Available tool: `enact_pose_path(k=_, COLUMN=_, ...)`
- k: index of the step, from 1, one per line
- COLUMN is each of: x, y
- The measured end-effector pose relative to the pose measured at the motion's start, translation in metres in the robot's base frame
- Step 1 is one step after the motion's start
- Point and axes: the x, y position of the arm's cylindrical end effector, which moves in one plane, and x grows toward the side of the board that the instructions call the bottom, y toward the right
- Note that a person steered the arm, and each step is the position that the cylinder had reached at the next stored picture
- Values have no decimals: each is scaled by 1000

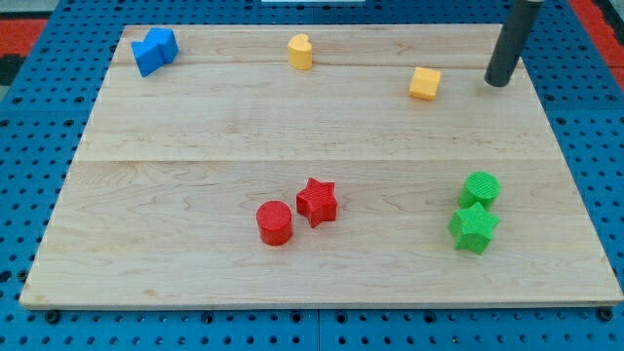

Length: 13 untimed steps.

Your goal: Push green circle towards bottom center

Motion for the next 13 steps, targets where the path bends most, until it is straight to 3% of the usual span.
enact_pose_path(k=1, x=14, y=44)
enact_pose_path(k=2, x=80, y=86)
enact_pose_path(k=3, x=174, y=72)
enact_pose_path(k=4, x=197, y=34)
enact_pose_path(k=6, x=197, y=-18)
enact_pose_path(k=8, x=200, y=-19)
enact_pose_path(k=10, x=155, y=-47)
enact_pose_path(k=11, x=185, y=-130)
enact_pose_path(k=13, x=193, y=-144)
